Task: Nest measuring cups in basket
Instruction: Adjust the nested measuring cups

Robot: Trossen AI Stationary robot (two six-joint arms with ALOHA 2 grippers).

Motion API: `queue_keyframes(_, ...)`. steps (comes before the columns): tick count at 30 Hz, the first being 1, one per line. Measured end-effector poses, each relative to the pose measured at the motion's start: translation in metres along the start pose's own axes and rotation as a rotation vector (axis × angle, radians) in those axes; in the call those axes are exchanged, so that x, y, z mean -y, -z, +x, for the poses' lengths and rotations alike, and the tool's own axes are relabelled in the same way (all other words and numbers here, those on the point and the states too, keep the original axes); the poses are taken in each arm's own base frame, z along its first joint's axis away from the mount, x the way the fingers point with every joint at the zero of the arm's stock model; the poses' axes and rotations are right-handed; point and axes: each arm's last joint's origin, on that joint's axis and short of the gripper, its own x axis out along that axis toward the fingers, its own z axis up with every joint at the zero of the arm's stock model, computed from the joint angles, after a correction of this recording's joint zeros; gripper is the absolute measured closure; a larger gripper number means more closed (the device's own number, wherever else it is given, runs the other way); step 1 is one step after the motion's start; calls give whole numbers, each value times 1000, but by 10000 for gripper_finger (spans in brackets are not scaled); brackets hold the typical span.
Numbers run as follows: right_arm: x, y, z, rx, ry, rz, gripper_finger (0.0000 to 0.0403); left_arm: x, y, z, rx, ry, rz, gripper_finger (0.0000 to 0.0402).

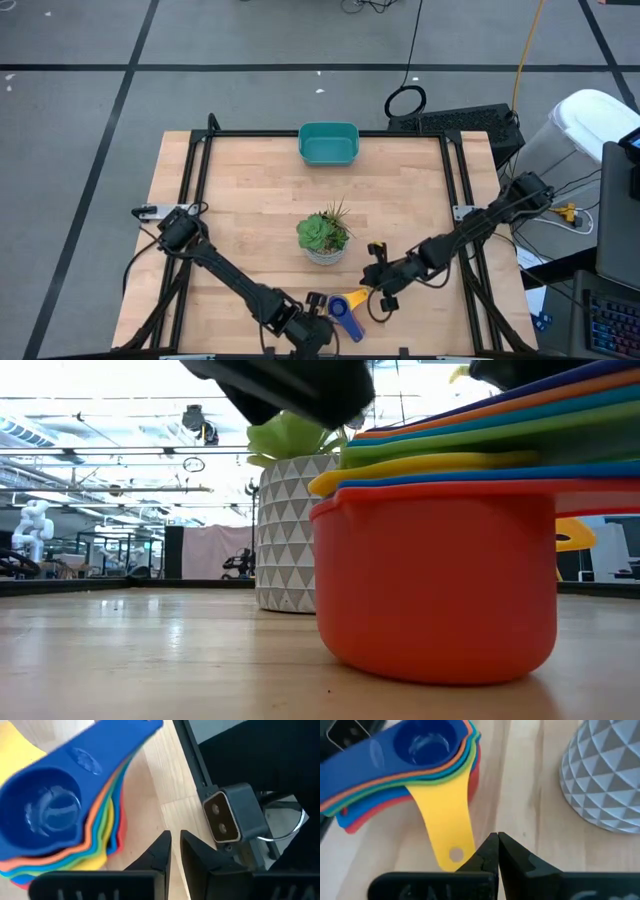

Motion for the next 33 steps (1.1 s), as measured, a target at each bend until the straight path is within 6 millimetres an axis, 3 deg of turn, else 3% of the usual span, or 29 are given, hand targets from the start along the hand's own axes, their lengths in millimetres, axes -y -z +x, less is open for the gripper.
queue_keyframes(17,16,17,9,55,-50,88,403,-6,-3,1,13,-6,14,357)
queue_keyframes(23,6,14,7,30,-295,91,403,-7,-3,0,9,-7,13,357)
queue_keyframes(29,9,15,7,72,-108,80,403,-7,-3,0,9,-7,12,357)
queue_keyframes(33,9,16,7,80,-72,99,403,-7,-3,0,7,-8,5,357)
